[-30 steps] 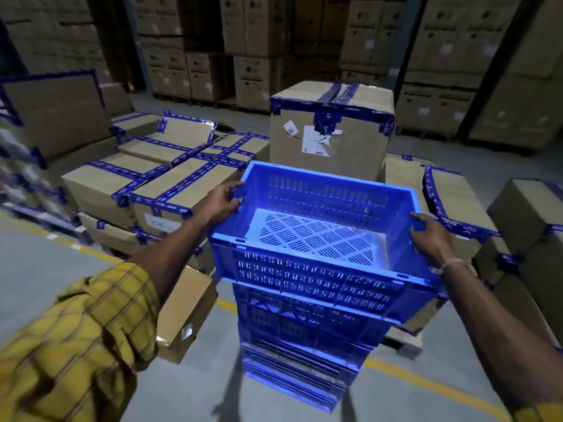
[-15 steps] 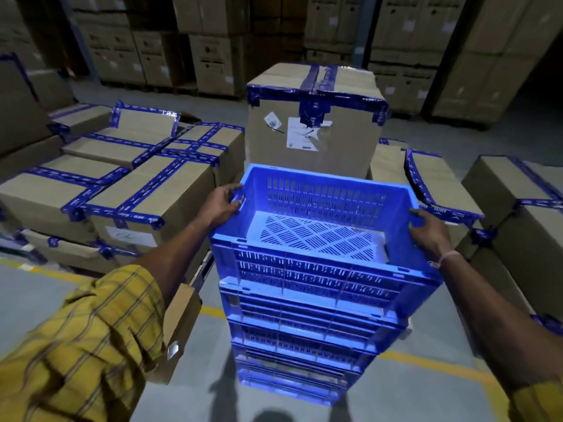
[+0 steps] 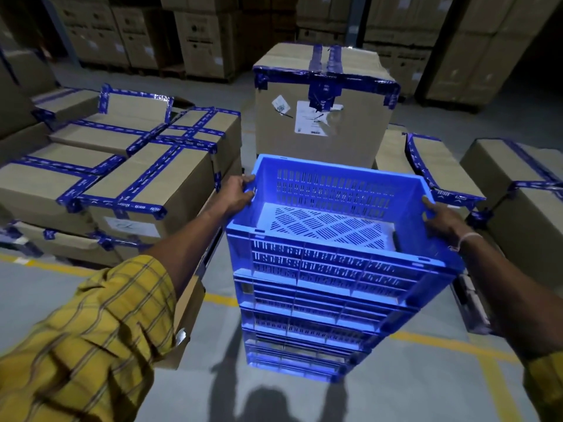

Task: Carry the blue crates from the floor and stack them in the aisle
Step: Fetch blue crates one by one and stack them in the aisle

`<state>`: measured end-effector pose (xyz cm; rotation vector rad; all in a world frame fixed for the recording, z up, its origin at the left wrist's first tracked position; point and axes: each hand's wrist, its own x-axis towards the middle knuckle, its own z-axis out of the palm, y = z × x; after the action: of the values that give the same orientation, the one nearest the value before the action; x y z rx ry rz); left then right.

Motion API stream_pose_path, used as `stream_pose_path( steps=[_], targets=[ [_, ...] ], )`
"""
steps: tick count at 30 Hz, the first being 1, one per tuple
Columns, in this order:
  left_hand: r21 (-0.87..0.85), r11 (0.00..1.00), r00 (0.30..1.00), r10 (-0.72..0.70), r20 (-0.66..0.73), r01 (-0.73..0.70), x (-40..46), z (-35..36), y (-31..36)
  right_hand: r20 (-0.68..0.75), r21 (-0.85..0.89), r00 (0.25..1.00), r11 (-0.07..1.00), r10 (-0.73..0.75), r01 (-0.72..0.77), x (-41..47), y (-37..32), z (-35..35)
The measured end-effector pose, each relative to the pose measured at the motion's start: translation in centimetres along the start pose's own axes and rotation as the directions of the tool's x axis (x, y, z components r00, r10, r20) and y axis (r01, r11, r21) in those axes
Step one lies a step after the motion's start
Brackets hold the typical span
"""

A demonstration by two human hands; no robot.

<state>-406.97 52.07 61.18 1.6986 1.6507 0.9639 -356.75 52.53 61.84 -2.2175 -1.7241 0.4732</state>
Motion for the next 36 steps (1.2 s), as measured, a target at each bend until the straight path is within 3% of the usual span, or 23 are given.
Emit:
stream_pose_path(
  steps=[5,12,16,19,23,36],
  targets=[
    [0.003,0.999,0.999,-0.046,-0.019,0.046,-0.5,-0.1,-0.7,-0.055,0.117,0.998,0.992,-0.033,0.039,0.4,1.5,1.0],
    [0.144,0.987,0.997,-0.072,-0.029,0.076,1.5,0.4,-1.9,-0.129,-0.082,0.992,0.997,-0.013,0.002,-1.6,-1.3,0.4],
    [0.278,0.961,1.000,-0.007,-0.016,0.011,1.9,1.0,-1.5,-0.090,-0.047,0.996,0.999,-0.006,0.001,-1.1,-0.9,0.5],
    [0.398,0.916,0.997,0.027,0.069,-0.053,2.3,1.4,-1.6,-0.029,-0.055,1.000,0.998,0.002,-0.003,-1.7,-0.9,0.2],
    [0.542,0.839,0.978,-0.061,0.201,-0.060,2.9,1.3,-2.4,0.015,-0.084,0.999,0.996,-0.038,0.039,-1.8,0.0,0.4],
    [0.589,0.806,0.977,-0.084,0.198,-0.051,1.6,1.3,-0.7,0.039,-0.153,0.999,0.988,-0.022,0.028,-1.2,0.7,1.1]
  ],
)
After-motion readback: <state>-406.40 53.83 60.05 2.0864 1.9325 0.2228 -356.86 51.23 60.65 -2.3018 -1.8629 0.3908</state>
